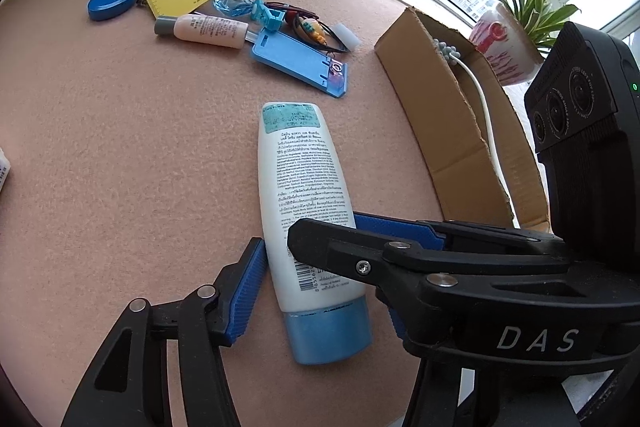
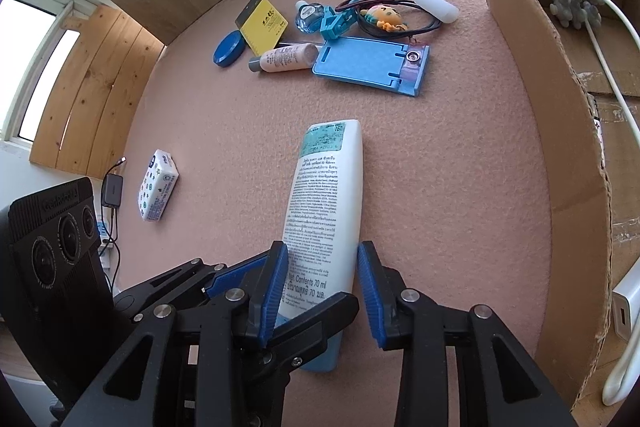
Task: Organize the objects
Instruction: 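Carry the white lotion tube with the right gripper over the cardboard box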
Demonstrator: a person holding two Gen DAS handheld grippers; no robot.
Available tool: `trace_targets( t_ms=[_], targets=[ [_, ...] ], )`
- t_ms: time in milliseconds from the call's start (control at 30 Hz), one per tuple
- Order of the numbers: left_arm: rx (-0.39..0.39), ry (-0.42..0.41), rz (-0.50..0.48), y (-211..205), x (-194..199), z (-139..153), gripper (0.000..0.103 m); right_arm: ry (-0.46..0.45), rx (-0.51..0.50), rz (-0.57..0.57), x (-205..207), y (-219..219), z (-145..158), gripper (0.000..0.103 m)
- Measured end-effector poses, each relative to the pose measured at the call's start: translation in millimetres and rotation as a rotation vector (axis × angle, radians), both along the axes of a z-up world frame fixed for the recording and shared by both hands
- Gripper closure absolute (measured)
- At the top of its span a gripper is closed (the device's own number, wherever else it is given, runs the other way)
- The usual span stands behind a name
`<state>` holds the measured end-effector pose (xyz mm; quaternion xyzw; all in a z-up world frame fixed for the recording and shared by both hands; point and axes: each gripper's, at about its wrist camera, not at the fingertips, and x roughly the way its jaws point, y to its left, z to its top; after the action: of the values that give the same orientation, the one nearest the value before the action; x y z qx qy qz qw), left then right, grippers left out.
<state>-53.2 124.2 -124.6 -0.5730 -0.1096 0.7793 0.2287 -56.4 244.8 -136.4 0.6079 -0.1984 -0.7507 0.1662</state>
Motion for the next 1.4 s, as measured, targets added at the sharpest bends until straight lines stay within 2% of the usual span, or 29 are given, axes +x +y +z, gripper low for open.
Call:
trace_targets(
  t_ms=[100,200,600,867,1067,1400],
  targets=[
    [-0.006,-0.002,0.005,-0.5,2.3,1.7,0.045,-0.014,-0.023,-0.01,2.6,-0.4,-3.3,0.067],
    [0.011,0.001,0.014,-1.2,3.3,7.3,0.049,0.018,0.019,0.0,6.4,-4.9,3.4,0.068],
    [0.026,0.102,-0.022,21.6,3.3,54.8,0.05,0.091,-0.017,-0.051,12.6,21.1,46.7,0.07],
    [0.036,0.169,-0.086,70.4,-1.2,84.7,0.05,0.162,-0.018,-0.117,19.3,58.0,81.2,0.071],
    [0.05,0.185,-0.126,108.0,-4.0,89.5,0.05,0.184,-0.028,-0.187,26.5,94.9,91.7,0.071],
    [0.057,0.185,-0.189,154.9,-12.3,83.5,0.05,0.191,-0.01,-0.263,33.9,141.8,92.3,0.071]
  ],
)
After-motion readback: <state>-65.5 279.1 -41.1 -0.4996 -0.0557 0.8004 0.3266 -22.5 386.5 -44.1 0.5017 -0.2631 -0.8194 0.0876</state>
